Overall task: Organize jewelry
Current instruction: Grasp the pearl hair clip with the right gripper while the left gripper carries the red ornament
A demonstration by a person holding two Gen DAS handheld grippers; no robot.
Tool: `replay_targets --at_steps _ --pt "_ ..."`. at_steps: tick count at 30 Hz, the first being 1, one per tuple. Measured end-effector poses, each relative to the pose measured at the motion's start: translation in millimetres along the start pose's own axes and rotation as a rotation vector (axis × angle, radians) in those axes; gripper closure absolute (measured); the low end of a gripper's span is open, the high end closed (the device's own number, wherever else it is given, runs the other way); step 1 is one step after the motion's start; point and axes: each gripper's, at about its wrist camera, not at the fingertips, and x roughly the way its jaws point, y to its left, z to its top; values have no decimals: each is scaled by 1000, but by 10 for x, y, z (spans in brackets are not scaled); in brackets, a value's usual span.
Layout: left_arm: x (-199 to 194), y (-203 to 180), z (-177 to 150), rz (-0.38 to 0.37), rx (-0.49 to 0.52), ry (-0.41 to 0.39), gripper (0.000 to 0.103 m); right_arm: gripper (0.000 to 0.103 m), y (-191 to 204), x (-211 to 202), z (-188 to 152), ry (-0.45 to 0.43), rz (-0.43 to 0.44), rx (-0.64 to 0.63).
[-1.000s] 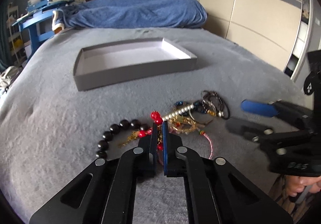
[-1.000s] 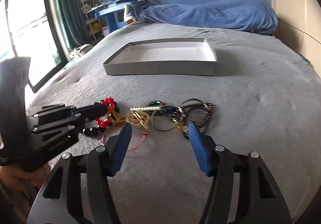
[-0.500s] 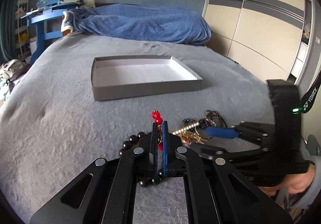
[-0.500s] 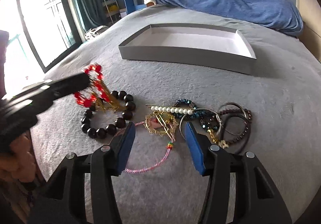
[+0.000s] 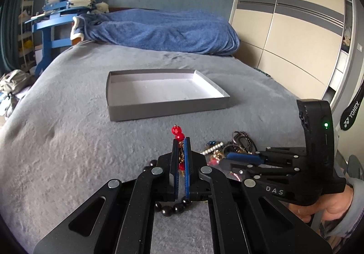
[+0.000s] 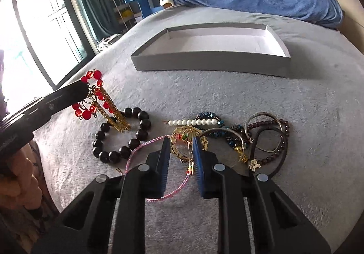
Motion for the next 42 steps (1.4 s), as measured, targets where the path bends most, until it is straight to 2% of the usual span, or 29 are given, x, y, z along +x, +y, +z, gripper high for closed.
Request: replay_targets --at_steps 10,19,21,24,27,29,31,33,35,42 --pt "-37 13 20 7 3 -9 98 96 -1 -69 -31 -5 -32 -6" --pt "-46 1 37 6 14 -16 98 96 -51 -245 36 -68 30 40" --pt "-45 -10 65 6 25 -18 98 103 -52 -317 89 -93 54 53" --pt "-51 -8 126 8 34 -23 98 103 -90 -435 200 -133 84 82" --pt "-58 8 178 14 41 -28 98 103 -128 -487 286 -149 71 83" --pt "-69 17 194 18 41 -32 98 103 -145 -472 307 -130 58 81" --pt "-79 25 191 20 40 -33 98 98 -184 -451 264 -112 37 87" --pt "-84 25 176 19 39 -31 98 67 -206 -418 182 -89 9 85" --pt "-75 15 161 16 40 -27 98 56 -203 -376 96 -62 -8 74" --pt "-52 -19 139 10 46 -21 98 56 -64 -227 -67 -11 -41 -31"
